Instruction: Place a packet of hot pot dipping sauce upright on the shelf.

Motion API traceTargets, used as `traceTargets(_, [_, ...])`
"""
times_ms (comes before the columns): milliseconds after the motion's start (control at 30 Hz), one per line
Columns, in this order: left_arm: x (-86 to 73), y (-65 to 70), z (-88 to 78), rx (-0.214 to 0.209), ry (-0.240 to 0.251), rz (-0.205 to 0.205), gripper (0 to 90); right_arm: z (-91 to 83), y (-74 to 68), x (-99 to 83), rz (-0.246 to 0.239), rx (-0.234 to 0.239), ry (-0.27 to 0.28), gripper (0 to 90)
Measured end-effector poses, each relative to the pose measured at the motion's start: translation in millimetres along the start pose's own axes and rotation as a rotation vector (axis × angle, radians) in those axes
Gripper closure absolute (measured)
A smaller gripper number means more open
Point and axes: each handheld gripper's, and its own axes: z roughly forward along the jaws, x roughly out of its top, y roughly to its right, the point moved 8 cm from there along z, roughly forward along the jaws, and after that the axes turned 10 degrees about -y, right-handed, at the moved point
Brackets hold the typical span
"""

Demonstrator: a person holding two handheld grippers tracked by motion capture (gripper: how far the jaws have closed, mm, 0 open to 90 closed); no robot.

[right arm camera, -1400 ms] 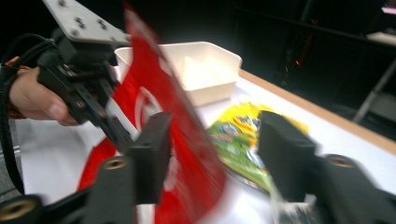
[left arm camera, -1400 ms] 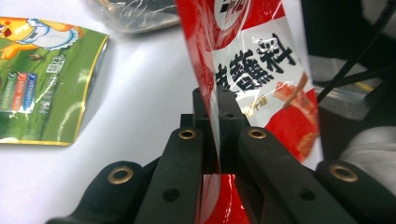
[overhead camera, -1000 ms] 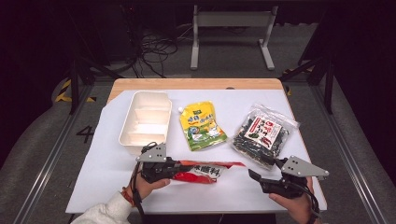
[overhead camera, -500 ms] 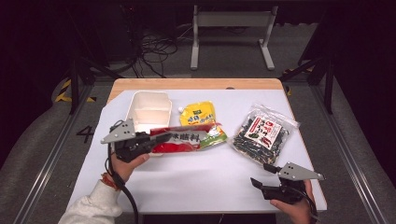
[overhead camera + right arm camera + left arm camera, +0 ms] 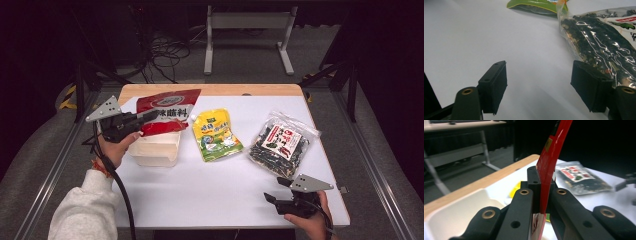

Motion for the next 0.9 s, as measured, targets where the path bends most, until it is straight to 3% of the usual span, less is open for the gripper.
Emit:
traceTargets(167, [6.7,-25.4,0.6,0.043,-0.020,-0.012,89.9,3.7,0.6,-2.0,0.004,-0.006,-0.012,29.4])
traceTargets(267, [8.1,-33.2,2.0,0.060,-0.029,-0.015,89.9,4.5,0.5,-2.6,-0.001,-0.008,-0.017,29.6])
traceTargets(567, [5.3,-56.1,20.1,0.052,-0.049,-0.034,89.9,-0.5,4.6,-5.7,0.013,-0.016,-0.013,30.1])
traceTargets(767, [-0.7,-71.2,39.6,0.044,-0.094,-0.039,89.8,-5.9,6.8,-9.3,0.029,-0.042,0.002,32.7])
traceTargets(900, [-4.3,-73.8,48.9,0.035,-0.114,-0.038,89.8,-9.0,7.3,-12.0,0.034,-0.059,0.004,32.3])
